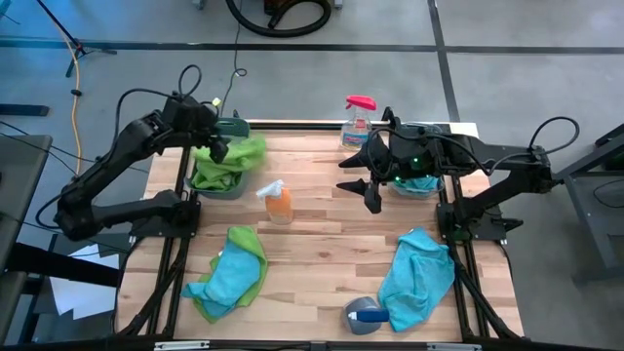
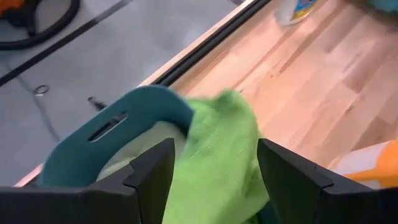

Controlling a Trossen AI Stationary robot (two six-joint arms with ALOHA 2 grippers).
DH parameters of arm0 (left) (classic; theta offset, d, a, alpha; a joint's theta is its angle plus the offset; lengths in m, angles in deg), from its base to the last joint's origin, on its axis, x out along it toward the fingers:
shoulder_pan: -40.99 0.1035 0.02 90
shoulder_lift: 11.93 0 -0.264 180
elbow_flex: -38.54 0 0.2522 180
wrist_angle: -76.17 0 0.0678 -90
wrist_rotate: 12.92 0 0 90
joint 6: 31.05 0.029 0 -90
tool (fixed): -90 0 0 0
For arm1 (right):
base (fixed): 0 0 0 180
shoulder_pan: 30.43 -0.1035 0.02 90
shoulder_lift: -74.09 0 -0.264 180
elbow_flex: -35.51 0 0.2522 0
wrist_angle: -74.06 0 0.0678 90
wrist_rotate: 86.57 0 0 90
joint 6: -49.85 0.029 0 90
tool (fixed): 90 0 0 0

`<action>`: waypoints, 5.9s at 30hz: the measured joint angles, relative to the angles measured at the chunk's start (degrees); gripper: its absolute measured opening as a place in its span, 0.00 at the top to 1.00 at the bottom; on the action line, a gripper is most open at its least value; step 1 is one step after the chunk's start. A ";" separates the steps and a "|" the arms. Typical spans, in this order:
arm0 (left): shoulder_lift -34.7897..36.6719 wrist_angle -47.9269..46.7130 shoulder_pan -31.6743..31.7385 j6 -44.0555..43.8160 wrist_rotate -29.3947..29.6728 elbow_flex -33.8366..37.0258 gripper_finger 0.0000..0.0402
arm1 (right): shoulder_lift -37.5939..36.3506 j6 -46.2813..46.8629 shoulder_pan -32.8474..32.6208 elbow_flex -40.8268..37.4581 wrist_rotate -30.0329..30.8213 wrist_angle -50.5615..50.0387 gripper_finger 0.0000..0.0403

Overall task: Sort microfiber towel by color & place in baskets
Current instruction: Put the green microfiber towel into the green bin

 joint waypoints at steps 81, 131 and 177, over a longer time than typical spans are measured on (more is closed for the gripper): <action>-16.71 -0.57 -16.20 7.98 30.10 -11.50 1.00 | -0.01 2.62 0.01 0.07 0.05 0.52 0.38; -6.35 -6.31 -11.14 -23.58 19.59 15.57 0.99 | -0.01 1.05 0.02 0.07 0.02 0.44 0.38; -27.08 1.32 0.32 -7.98 16.90 -0.06 0.53 | -0.01 2.08 -0.44 0.04 0.02 -2.13 0.38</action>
